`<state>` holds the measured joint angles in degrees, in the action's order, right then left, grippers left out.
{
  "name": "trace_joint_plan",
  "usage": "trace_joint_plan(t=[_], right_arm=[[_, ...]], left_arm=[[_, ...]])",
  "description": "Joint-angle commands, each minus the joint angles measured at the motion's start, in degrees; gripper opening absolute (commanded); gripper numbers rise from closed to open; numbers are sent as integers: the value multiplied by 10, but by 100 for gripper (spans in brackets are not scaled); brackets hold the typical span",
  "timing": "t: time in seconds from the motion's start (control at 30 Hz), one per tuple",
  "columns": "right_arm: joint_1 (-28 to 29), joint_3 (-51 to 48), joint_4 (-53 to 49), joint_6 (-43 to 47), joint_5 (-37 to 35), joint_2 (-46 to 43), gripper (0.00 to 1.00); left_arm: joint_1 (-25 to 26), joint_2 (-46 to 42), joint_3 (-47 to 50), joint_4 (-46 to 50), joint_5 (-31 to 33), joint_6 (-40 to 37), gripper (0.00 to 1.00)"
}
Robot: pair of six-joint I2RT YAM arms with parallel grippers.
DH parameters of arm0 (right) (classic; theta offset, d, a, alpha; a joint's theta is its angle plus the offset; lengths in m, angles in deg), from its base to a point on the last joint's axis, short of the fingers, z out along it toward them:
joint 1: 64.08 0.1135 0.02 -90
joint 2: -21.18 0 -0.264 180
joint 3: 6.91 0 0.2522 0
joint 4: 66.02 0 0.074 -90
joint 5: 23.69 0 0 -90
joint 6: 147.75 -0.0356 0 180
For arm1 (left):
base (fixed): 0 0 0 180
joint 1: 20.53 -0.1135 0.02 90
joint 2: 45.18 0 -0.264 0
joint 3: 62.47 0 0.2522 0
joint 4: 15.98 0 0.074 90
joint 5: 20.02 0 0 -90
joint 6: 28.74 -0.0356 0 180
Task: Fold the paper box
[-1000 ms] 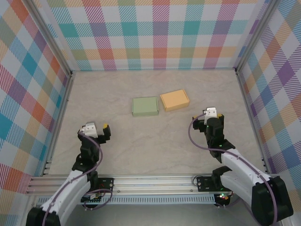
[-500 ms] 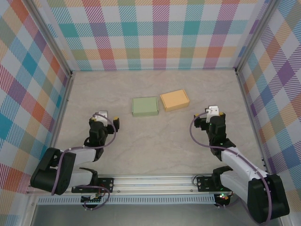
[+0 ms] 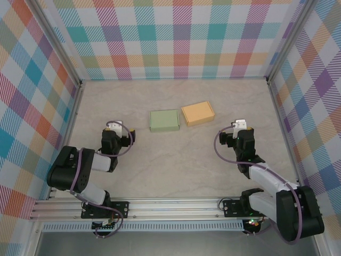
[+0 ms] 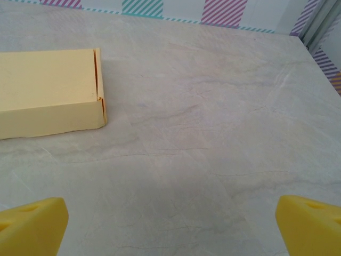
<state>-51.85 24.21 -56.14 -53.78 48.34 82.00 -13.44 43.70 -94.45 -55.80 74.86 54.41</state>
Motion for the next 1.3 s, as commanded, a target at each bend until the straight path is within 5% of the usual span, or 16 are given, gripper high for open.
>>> trace_joint_plan(t=[0.0,0.33,0.83,0.97,1.27], right_arm=[[-9,15,44,12,25,5,100],[-61,-7,196,6,133,81,100],[-97,16,338,-15,198,278,100],[-119,53,249,-28,234,270,100],[-132,64,236,-47,228,272,100]], left_arm=[[-27,6,-34,29,-62,19,100],[-52,9,-60,72,-69,50,100],[-52,10,-60,72,-67,50,100],[-52,9,-60,72,-66,49,100],[-52,9,-60,72,-66,49,100]])
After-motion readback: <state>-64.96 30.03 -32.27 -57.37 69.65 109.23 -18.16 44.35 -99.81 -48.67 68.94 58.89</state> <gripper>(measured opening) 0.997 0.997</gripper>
